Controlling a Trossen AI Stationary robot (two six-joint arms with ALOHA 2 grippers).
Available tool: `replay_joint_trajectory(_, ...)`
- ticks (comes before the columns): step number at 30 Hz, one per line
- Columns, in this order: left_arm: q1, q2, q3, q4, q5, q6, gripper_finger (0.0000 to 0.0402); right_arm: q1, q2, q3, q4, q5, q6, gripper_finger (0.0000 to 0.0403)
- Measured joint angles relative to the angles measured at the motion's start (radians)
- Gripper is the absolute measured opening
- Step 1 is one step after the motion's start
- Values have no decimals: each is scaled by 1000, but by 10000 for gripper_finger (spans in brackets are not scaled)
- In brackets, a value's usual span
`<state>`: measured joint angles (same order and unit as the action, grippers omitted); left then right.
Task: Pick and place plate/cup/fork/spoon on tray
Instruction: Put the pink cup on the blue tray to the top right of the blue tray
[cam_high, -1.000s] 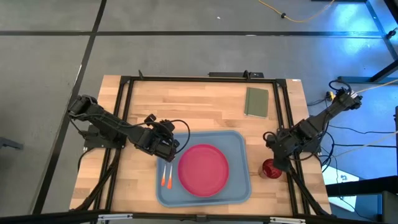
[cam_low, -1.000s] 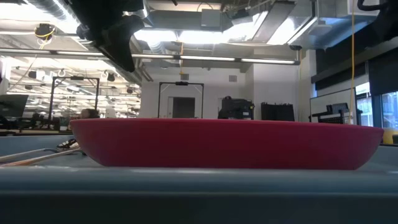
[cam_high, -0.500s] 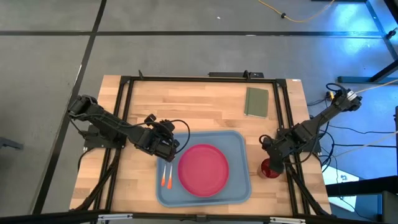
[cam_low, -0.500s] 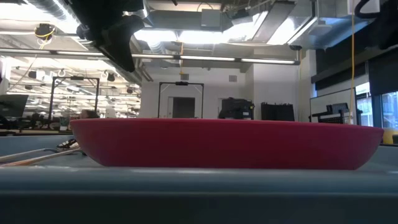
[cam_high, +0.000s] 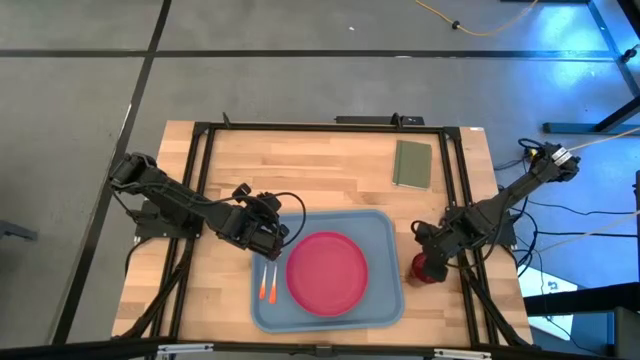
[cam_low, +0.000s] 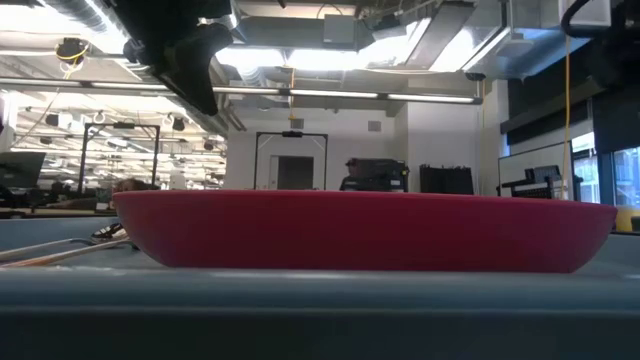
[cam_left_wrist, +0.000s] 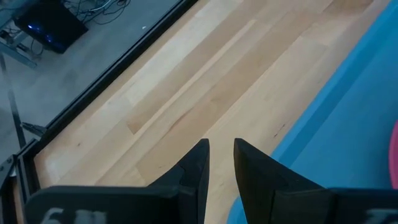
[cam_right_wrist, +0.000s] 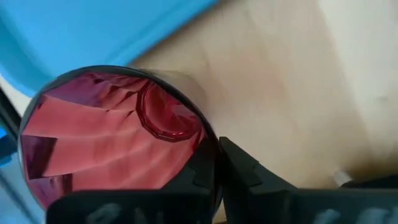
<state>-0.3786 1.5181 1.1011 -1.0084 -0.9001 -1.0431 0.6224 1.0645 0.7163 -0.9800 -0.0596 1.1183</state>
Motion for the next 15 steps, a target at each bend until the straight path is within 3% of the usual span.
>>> replay_joint_trajectory(7, 0, 0, 0, 0, 0, 0, 66, 0, 0, 215, -156, 133, -46, 9)
replay_joint_trajectory(15, 0, 0, 0, -5, 0, 13, 66, -30, 67, 473, -164, 563, -259, 8)
